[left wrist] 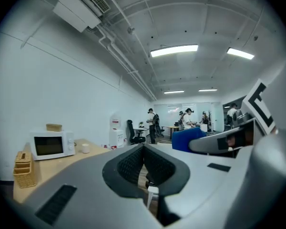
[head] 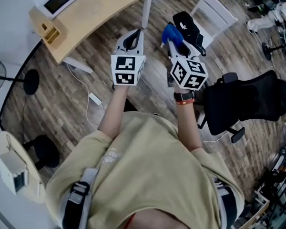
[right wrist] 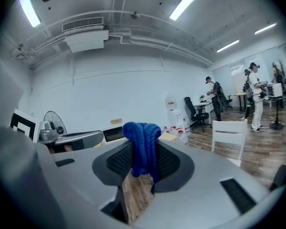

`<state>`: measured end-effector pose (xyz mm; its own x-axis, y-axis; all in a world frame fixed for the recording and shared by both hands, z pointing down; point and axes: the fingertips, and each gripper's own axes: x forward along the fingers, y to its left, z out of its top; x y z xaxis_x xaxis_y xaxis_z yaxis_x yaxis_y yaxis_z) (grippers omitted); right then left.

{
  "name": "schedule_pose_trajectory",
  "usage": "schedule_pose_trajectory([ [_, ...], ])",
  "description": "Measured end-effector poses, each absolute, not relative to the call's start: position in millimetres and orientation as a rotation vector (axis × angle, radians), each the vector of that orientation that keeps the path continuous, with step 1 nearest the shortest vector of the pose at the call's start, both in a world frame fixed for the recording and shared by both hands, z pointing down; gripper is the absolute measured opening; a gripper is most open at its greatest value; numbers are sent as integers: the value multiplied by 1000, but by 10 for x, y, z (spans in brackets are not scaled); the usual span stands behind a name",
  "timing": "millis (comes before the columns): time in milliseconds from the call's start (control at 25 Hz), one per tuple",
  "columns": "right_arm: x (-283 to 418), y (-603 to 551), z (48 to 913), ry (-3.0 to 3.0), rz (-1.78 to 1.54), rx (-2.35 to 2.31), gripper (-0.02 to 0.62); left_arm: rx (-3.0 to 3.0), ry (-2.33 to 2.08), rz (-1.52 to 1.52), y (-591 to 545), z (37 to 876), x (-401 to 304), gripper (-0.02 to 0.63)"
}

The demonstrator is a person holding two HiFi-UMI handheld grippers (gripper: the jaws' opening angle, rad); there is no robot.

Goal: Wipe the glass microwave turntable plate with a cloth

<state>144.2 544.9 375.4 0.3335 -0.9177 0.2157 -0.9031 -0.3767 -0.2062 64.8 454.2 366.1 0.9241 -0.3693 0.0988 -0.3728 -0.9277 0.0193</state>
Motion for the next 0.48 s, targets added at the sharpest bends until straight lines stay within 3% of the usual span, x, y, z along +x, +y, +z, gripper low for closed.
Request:
schedule_pose_trajectory([
  [480, 469, 3163, 3910, 2087, -507, -2325, 126, 2921, -942, 155, 2460, 3837, -438, 20],
])
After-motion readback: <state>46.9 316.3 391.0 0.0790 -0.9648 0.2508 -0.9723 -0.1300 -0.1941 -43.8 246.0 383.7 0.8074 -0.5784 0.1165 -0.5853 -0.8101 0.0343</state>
